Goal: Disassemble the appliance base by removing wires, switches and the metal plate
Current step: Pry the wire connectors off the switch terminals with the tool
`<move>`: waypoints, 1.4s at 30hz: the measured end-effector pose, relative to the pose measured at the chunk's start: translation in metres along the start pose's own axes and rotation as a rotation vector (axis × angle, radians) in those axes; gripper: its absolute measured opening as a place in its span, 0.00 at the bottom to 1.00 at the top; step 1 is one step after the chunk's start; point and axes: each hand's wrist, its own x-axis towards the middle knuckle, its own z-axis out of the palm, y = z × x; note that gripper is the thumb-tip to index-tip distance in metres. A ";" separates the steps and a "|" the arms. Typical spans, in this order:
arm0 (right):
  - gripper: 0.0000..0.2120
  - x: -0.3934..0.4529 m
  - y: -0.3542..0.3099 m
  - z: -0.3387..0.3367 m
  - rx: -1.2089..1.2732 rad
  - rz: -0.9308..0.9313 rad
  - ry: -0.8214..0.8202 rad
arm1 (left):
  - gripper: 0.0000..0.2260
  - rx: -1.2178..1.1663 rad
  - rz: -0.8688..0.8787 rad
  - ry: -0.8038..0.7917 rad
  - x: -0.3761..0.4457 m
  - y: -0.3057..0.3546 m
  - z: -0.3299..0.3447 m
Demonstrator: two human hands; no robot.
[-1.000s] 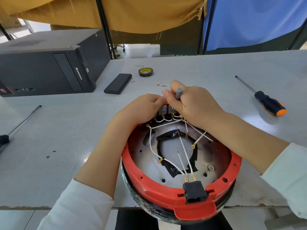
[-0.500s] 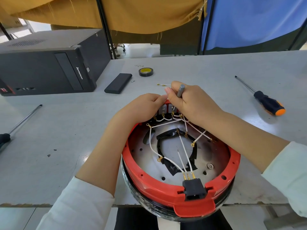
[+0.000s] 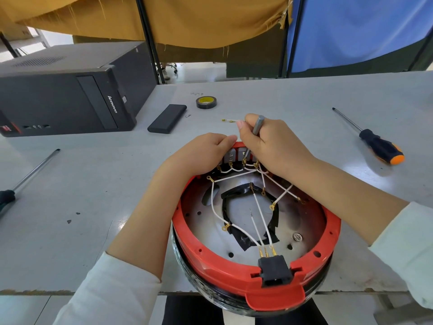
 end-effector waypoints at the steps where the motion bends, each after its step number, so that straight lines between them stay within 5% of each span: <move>1: 0.20 0.001 0.001 0.001 0.015 0.013 0.001 | 0.25 0.001 -0.001 0.000 0.000 0.000 0.000; 22: 0.19 0.001 0.008 0.001 0.138 0.100 0.112 | 0.20 0.003 0.010 0.013 -0.001 0.000 0.000; 32: 0.18 0.001 0.008 0.002 -0.012 0.066 0.081 | 0.24 0.017 0.028 0.021 0.002 -0.002 0.001; 42: 0.18 0.015 0.007 0.000 0.081 0.224 0.020 | 0.25 0.020 0.025 0.009 0.003 -0.003 0.002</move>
